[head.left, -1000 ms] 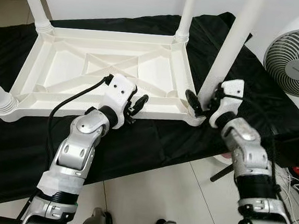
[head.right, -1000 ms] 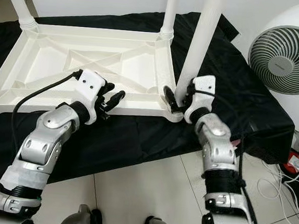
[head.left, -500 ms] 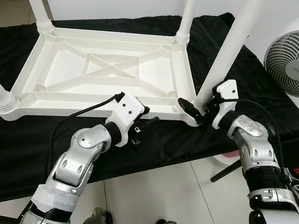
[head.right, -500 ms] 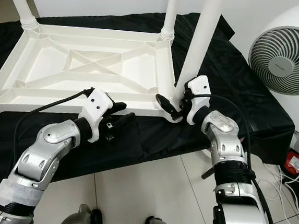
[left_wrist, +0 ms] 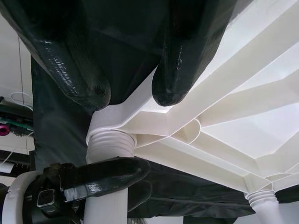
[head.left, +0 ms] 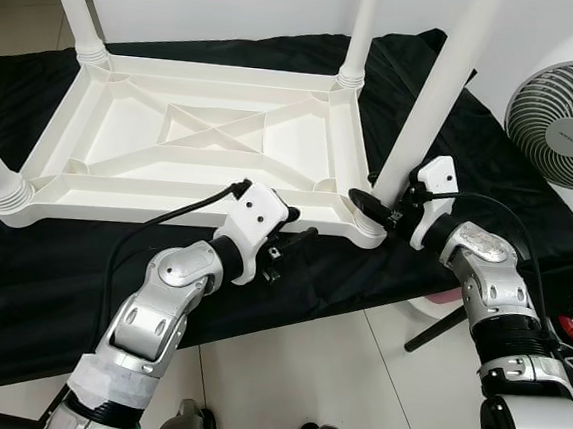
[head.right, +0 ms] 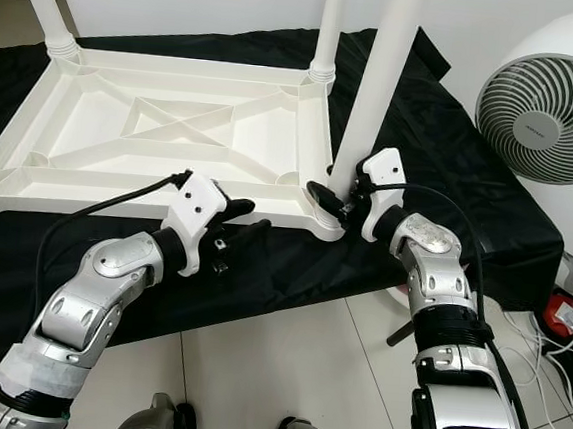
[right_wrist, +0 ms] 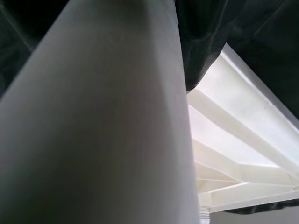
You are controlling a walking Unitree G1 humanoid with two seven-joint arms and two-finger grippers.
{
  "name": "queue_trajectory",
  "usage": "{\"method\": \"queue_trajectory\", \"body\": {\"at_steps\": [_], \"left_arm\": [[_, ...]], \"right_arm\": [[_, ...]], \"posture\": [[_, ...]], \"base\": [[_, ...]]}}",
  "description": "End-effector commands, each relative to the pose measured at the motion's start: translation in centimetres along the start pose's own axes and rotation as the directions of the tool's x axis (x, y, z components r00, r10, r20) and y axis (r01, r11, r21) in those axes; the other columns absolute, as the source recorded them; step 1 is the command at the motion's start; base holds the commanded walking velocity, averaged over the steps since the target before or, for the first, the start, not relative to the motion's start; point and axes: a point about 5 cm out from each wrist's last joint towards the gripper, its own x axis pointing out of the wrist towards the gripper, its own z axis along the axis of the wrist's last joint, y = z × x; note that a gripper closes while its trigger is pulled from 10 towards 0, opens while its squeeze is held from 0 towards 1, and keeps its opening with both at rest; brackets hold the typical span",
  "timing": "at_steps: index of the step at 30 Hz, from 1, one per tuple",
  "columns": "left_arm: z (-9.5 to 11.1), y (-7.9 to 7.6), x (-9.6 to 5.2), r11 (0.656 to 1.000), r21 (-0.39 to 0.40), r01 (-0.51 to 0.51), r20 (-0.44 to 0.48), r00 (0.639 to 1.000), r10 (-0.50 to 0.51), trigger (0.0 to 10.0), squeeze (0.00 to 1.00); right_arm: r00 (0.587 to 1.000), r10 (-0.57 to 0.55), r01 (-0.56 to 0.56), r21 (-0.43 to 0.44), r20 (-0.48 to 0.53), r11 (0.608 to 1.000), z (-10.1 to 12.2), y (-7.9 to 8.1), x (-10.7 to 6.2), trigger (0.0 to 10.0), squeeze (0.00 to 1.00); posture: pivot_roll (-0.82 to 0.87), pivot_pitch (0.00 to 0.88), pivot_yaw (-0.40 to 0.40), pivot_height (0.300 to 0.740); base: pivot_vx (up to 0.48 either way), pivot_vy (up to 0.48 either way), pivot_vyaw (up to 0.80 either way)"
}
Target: Building children table
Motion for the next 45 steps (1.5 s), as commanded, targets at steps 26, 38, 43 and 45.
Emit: {"method": "queue_trajectory", "body": {"at_steps": [26,38,43,45], "left_arm": [[0.2,0.8,0.2,0.999,-0.01,-0.037,0.003,0.999,0.037,10.0,0.0],[0.2,1.0,0.4,1.0,-0.004,-0.031,0.004,1.0,0.031,10.0,0.0],[0.5,1.0,0.5,1.0,0.002,-0.031,0.011,0.999,0.031,10.0,0.0],[0.5,1.0,0.5,0.999,0.005,-0.032,0.012,0.999,0.032,10.0,0.0]], "right_arm": [[0.815,-0.576,0.57,0.282,-0.071,0.772,-0.6,6.1,1.6,10.0,1.0],[0.921,-0.387,0.372,0.207,0.034,0.905,0.9,4.8,0.4,10.0,1.0],[0.979,-0.201,0.196,0.123,0.034,0.973,1.1,4.3,0.1,10.0,0.0],[0.993,-0.108,0.105,0.071,0.036,0.992,1.2,3.8,-0.2,10.0,0.0]], "posture": [[-0.11,0.146,0.01,0.74],[-0.1,0.137,0.018,0.74],[-0.07,0.122,0.009,0.74],[-0.07,0.118,0.011,0.74]], "base": [[0.0,0.0,0.0],[0.0,0.0,0.0],[0.0,0.0,0.0],[0.0,0.0,0.0]]}}
